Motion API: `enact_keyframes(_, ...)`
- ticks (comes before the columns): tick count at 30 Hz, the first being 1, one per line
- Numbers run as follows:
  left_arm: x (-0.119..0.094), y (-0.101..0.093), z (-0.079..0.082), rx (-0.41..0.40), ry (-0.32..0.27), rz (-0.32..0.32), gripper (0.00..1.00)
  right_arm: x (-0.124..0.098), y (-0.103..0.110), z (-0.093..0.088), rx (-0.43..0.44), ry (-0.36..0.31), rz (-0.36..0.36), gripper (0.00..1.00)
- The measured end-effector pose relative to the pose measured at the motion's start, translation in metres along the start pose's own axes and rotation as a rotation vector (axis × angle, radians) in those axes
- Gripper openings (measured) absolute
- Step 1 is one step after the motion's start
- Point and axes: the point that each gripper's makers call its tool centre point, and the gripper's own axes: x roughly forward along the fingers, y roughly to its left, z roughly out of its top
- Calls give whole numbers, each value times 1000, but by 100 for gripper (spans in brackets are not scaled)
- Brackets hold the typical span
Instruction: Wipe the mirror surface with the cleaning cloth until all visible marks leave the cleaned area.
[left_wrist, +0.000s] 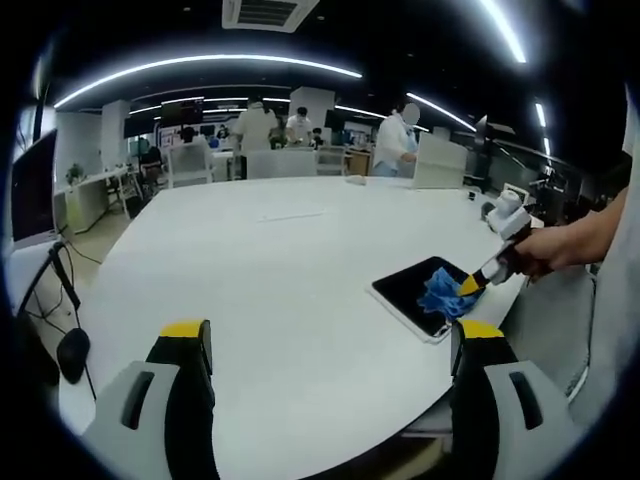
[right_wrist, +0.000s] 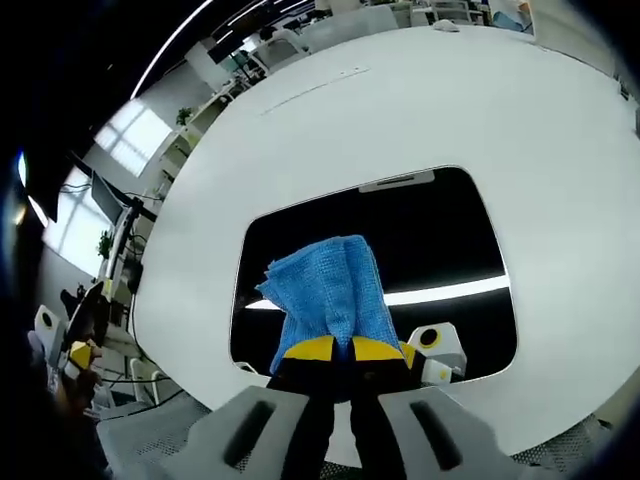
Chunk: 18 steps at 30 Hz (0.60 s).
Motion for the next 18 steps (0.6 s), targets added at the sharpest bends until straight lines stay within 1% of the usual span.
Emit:
enact_keyframes(3, -1, -2, 1, 0, 0, 0, 99, 1, 5, -1, -4, 4, 4, 0)
enact_keyframes(7, -2, 4, 0, -2, -2, 6, 99, 3, 12, -2, -17, 11, 11, 0)
enact_keyframes(10, -2, 2, 1, -4, -5, 9, 99, 5, 14, -2, -26, 14, 12, 0)
enact_keyframes(18, -2, -2, -1, -7, -1, 9, 99, 10, 23, -3, -31, 20, 29, 0)
